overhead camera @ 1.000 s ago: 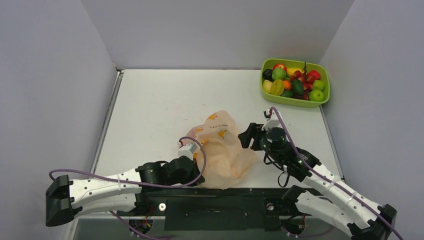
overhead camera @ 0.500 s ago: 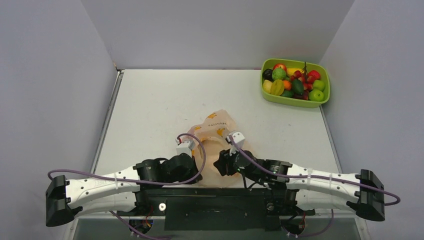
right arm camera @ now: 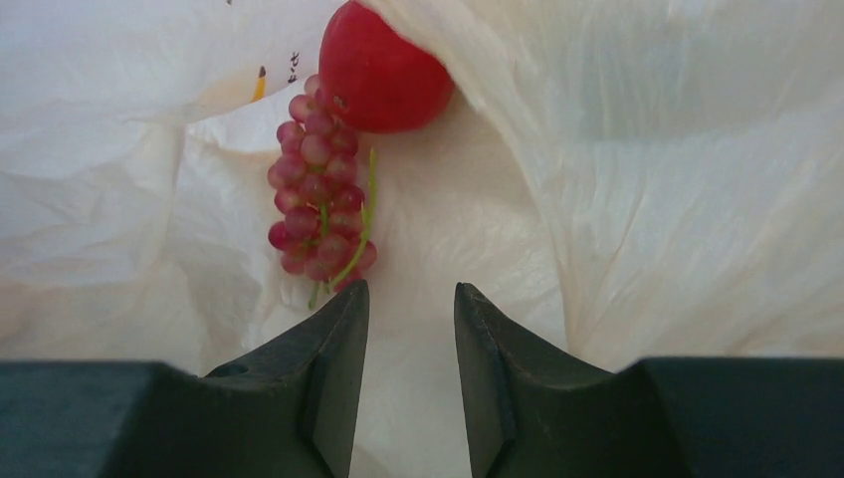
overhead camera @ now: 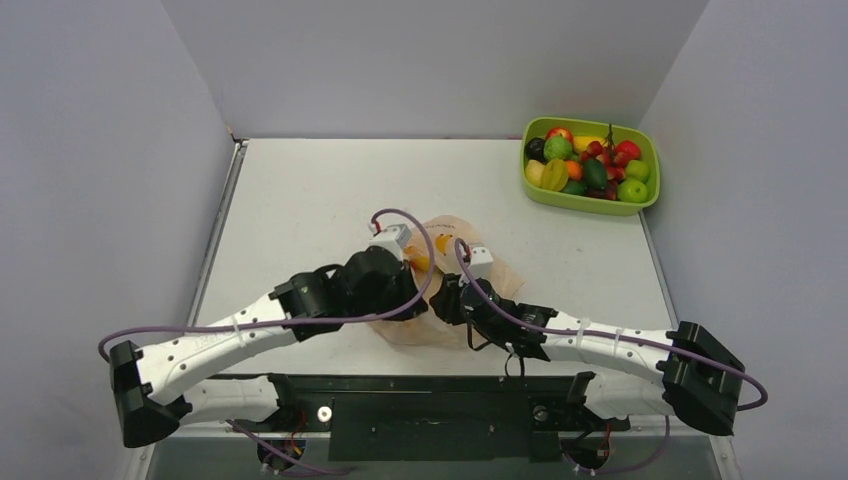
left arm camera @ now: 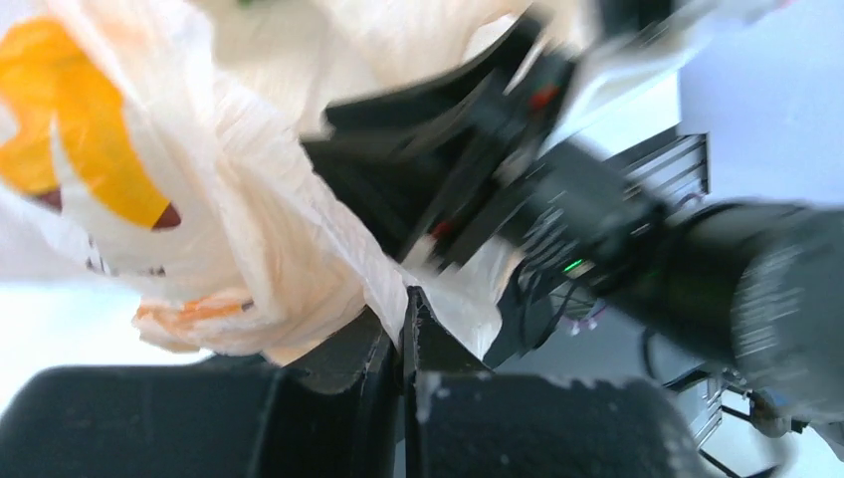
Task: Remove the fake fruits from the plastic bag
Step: Adjust the plastic bag at the center of the board.
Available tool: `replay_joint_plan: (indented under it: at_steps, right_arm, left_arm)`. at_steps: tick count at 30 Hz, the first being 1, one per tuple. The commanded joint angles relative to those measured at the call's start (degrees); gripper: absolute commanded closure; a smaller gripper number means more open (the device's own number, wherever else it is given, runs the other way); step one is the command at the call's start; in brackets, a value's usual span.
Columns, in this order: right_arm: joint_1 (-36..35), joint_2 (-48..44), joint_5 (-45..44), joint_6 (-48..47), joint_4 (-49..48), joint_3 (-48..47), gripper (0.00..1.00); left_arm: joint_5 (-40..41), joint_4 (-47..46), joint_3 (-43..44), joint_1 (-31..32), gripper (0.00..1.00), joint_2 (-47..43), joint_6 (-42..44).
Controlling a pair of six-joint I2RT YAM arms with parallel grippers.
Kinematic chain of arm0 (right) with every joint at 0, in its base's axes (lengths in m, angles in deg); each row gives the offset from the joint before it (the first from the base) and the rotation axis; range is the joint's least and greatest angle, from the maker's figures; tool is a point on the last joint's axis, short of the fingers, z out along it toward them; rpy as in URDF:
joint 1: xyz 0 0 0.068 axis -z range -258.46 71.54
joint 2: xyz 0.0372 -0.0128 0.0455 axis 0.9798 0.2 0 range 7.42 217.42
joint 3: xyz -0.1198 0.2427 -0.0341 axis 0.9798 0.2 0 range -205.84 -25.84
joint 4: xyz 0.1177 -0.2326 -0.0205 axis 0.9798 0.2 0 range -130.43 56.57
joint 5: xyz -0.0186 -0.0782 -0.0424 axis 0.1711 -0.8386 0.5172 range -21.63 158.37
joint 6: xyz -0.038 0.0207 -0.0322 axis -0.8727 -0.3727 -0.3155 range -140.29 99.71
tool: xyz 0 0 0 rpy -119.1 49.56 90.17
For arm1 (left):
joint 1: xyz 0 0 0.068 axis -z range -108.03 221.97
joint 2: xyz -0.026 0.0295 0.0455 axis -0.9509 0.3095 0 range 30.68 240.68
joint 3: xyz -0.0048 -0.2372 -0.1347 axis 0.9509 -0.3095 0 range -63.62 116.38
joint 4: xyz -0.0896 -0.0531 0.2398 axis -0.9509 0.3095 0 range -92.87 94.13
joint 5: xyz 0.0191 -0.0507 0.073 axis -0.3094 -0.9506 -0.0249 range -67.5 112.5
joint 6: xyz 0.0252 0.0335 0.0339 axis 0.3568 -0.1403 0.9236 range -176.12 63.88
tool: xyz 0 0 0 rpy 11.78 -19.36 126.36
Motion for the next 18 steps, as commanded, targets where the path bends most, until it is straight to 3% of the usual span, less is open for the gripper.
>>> replay_joint_plan:
  at_steps: [1, 4, 7, 12, 15, 18]
  right_arm:
    - [1.5, -0.9, 3.2, 3.7, -6.0, 2.0, 0.66]
    - [1.6, -1.6, 3.3, 4.3, -6.2, 2.7, 0.66]
    - [1.7, -2.7, 2.9, 4.8, -6.7, 4.3, 0.65]
    - [1.7, -4.4, 3.0, 2.8, -7.2, 6.2, 0.58]
    - [1.6, -4.2, 3.5, 0.8, -8.2, 7.5, 0.49]
    - [1.3, -3.0, 4.1, -1.7, -8.6, 7.4, 0.44]
  left_arm:
    - [-8.0, -3.4, 14.4, -3.9, 1.0, 10.8, 9.7]
    - [-8.2, 1.2, 26.4, -3.4, 1.0, 17.7, 12.9]
    - [-7.8, 1.5, 25.6, -2.6, 1.0, 18.1, 12.9]
    - [-7.2, -4.3, 2.2, -2.4, 1.0, 4.2, 4.9]
    - [-7.6, -8.0, -13.4, -1.9, 1.0, -4.8, -2.9]
    - [-6.5, -7.8, -22.6, -0.4, 1.0, -15.7, -8.7]
